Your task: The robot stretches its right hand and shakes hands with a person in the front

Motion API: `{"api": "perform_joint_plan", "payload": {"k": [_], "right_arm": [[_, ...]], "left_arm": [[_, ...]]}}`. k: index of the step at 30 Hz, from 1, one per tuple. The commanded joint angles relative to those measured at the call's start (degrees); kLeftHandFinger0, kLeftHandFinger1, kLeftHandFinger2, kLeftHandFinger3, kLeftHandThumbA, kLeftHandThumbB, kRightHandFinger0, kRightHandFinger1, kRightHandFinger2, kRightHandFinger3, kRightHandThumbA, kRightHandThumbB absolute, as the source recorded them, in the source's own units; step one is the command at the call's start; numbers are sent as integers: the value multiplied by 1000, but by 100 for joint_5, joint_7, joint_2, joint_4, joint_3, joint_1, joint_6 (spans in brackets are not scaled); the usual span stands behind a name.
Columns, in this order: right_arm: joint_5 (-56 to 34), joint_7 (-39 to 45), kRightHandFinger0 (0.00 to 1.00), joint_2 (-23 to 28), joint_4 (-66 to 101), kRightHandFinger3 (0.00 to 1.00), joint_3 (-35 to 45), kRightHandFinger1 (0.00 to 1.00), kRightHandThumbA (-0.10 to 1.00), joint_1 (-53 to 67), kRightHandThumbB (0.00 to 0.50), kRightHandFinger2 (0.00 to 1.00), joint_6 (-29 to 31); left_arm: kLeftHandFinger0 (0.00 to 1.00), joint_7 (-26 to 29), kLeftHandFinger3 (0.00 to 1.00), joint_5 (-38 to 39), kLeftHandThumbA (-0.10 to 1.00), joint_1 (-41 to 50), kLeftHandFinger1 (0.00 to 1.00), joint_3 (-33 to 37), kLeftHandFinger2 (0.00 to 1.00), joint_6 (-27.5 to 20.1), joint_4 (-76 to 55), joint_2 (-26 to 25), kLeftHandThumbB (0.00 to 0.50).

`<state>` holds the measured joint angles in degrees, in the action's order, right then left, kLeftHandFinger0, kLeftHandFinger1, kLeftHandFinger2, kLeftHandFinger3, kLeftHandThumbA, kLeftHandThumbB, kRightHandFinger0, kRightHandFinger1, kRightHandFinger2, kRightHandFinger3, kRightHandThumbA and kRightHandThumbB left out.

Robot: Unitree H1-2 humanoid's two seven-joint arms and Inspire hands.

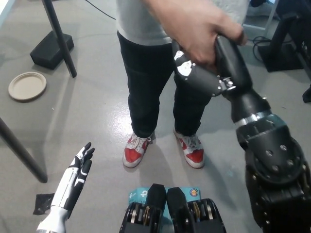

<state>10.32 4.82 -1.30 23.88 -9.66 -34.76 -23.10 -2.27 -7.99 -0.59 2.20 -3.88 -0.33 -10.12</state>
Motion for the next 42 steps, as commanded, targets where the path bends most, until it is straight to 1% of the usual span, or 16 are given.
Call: {"api": "perform_joint_plan", "payload": {"k": [1,3,5,6,8,11,12,17,21,24,27,31,35,36,40,42], "right_arm": [[151,333,1000,164,998,1000,1,1000,307,-354,256,1000,-383],[279,262,1000,295,418,1000,-71,1000,326,-350,255,1000,-362],[290,98,1000,337,-579,1000,-48,1000,290,-386,253,1000,-36],[319,43,1000,397,-1219,1000,-53,1000,323,-469,254,1000,31],[363,-70,1000,418,-1983,1000,-44,1000,322,-623,249,1000,71],[307,-206,1000,440,-3544,1000,6,1000,322,-1057,255,1000,266],[244,-262,1000,439,-4274,1000,41,1000,315,-1281,259,1000,496],[213,-391,1000,429,-5994,1000,21,1000,333,-1947,282,1000,950],[239,-477,1000,383,-6408,1000,-10,1000,347,-2129,300,1000,1089],[269,-488,1000,372,-6122,1000,-39,1000,341,-2001,288,1000,1112],[288,-407,1000,374,-5238,1000,-73,1000,365,-1653,291,1000,1061],[296,-139,1000,409,-3452,1000,-112,1000,391,-1080,274,1000,743],[285,27,1000,420,-1854,1000,-186,1000,436,-587,286,1000,562],[198,108,1000,425,-1239,1000,-196,1000,443,-415,294,1000,567],[290,290,1000,447,478,1000,-324,1000,451,-93,276,1000,181],[279,394,1000,404,1460,1000,-377,1000,475,18,285,1000,-109]], "left_arm": [[1000,16,1000,-105,1000,-106,1000,1,1000,-143,-159,-48,49],[1000,7,1000,-127,1000,-94,1000,16,1000,-94,-188,-41,52],[1000,-8,1000,-104,1000,-96,1000,13,1000,-111,-173,-42,44],[1000,-25,1000,-62,1000,-91,1000,4,1000,-123,-177,-44,42],[1000,-22,1000,-58,1000,-104,1000,-9,1000,-107,-177,-49,45],[1000,-15,1000,-122,1000,-129,1000,0,1000,-95,-184,-75,58],[1000,11,1000,-198,1000,-128,1000,13,1000,-82,-193,-82,55],[1000,5,1000,-222,1000,-141,1000,24,1000,-34,-221,-75,38],[1000,0,1000,-211,1000,-141,1000,30,1000,-18,-210,-58,44],[1000,-44,1000,-136,1000,-159,1000,24,1000,-37,-201,-65,44],[1000,-55,1000,-156,1000,-173,1000,16,1000,-27,-213,-87,47],[1000,-82,1000,-179,1000,-200,1000,27,1000,-42,-202,-121,51],[1000,-83,1000,-129,1000,-190,1000,-5,1000,-21,-209,-117,49],[1000,-86,1000,-114,1000,-196,1000,-14,1000,-14,-208,-116,59],[1000,-67,1000,-147,1000,-209,1000,-15,1000,-72,-186,-128,52],[1000,-73,1000,-80,1000,-210,1000,-35,1000,-84,-184,-108,57]]}}
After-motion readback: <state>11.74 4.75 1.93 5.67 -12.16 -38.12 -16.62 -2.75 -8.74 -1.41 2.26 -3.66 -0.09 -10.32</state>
